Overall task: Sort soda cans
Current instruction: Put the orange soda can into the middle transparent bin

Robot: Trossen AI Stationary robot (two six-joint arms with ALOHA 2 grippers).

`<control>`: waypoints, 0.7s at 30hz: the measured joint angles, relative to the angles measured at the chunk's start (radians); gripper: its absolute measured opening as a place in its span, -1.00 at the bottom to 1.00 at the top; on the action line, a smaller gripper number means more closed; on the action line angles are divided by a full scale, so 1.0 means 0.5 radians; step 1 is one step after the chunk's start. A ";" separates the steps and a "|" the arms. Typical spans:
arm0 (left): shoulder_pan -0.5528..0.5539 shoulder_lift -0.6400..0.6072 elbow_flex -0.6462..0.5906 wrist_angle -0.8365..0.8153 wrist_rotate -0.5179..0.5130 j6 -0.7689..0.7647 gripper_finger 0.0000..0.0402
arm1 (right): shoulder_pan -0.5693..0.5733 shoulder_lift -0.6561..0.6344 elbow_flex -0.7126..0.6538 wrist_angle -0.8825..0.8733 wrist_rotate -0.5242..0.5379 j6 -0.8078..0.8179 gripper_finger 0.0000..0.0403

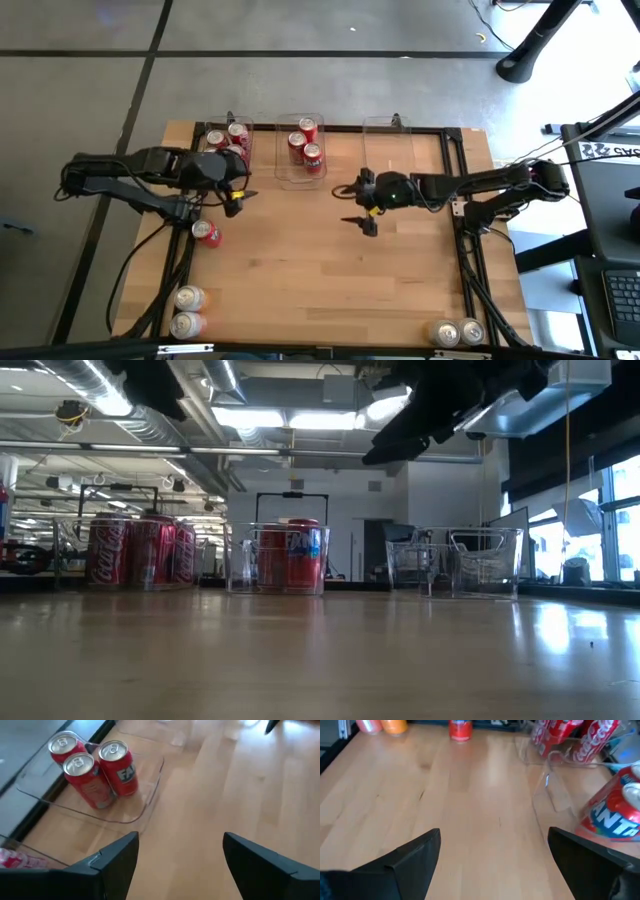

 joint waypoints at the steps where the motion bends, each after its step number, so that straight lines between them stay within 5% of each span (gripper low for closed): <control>1: 0.001 0.017 0.001 -0.014 -0.001 0.043 0.41 | 0.015 0.000 -0.011 0.001 0.022 0.000 0.81; 8: 0.041 0.216 0.000 -0.186 -0.411 -0.140 0.63 | 0.032 0.001 -0.074 0.087 0.100 0.000 0.81; 17: 0.055 0.319 -0.004 -0.325 -0.330 -0.232 0.67 | 0.032 0.002 -0.146 0.107 0.100 0.000 0.81; 21: 0.011 0.422 -0.004 -0.444 -0.089 -0.243 0.82 | 0.032 0.002 -0.210 0.191 0.100 0.006 0.81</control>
